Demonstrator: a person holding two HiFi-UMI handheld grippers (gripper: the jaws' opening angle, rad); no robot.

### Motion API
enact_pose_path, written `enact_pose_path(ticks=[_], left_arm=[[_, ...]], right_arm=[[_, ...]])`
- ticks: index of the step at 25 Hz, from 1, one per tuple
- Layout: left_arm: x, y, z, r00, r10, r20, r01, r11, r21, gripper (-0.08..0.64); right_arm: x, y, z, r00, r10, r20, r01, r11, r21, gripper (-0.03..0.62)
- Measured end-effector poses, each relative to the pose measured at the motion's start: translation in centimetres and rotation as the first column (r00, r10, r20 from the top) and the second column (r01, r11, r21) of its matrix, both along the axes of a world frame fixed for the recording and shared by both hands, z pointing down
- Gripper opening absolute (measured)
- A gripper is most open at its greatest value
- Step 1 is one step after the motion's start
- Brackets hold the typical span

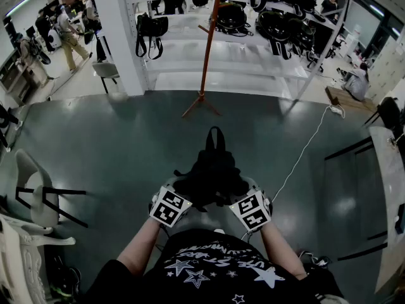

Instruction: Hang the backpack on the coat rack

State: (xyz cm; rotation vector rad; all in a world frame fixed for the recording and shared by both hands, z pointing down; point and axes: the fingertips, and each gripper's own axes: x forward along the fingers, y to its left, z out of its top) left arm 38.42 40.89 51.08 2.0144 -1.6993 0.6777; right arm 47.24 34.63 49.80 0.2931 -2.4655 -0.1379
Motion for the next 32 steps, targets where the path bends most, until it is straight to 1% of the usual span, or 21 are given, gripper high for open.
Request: enact_pose_path(ticks=[7, 11, 14, 19, 22, 25, 28, 32], left_arm=[[-0.8, 2.1, 1.8, 0.999, -0.021, -0.047, 0.020, 1.000, -0.023, 0.057], [-1.1, 3.5, 3.5, 0.994, -0.036, -0.108, 0.031, 0.998, -0.048, 0.057], [-2.6, 4.1, 4.1, 0.992, -0.032, -0.123, 0.025, 0.998, -0.055, 0.057], [-5.9, 4.3, 3.6, 0.989, -0.043, -0.140, 0.034, 0.997, -0.067, 0.057], [-7.4, 3.6, 2.8, 0.990, -0.059, -0.129, 0.053, 0.998, -0.046, 0.057], [-9.7, 1.2, 1.9, 0.989, -0.099, -0.110, 0.095, 0.995, -0.041, 0.057], [-12.2, -2.0, 1.5, 0.985, -0.137, -0.103, 0.129, 0.989, -0.076, 0.057], [-16.6, -4.2, 3.7, 0.980, -0.182, -0.076, 0.174, 0.979, -0.103, 0.057]], right_arm=[[-0.7, 1.9, 1.6, 0.998, -0.026, -0.049, 0.025, 0.999, -0.023, 0.055], [-1.4, 3.3, 3.2, 0.997, -0.044, -0.066, 0.040, 0.997, -0.062, 0.055], [-2.9, 3.9, 4.1, 0.995, -0.055, -0.087, 0.048, 0.996, -0.072, 0.055], [-6.3, 4.3, 3.2, 0.996, -0.059, -0.060, 0.054, 0.996, -0.077, 0.055], [-8.2, 3.0, 2.6, 0.994, -0.095, -0.048, 0.091, 0.994, -0.068, 0.056], [-10.7, 0.0, 2.0, 0.992, -0.121, -0.045, 0.118, 0.991, -0.069, 0.057], [-13.6, -3.4, 1.4, 0.987, -0.154, -0.041, 0.149, 0.984, -0.098, 0.057], [-18.7, -6.1, 4.1, 0.975, -0.219, -0.031, 0.214, 0.970, -0.116, 0.057]])
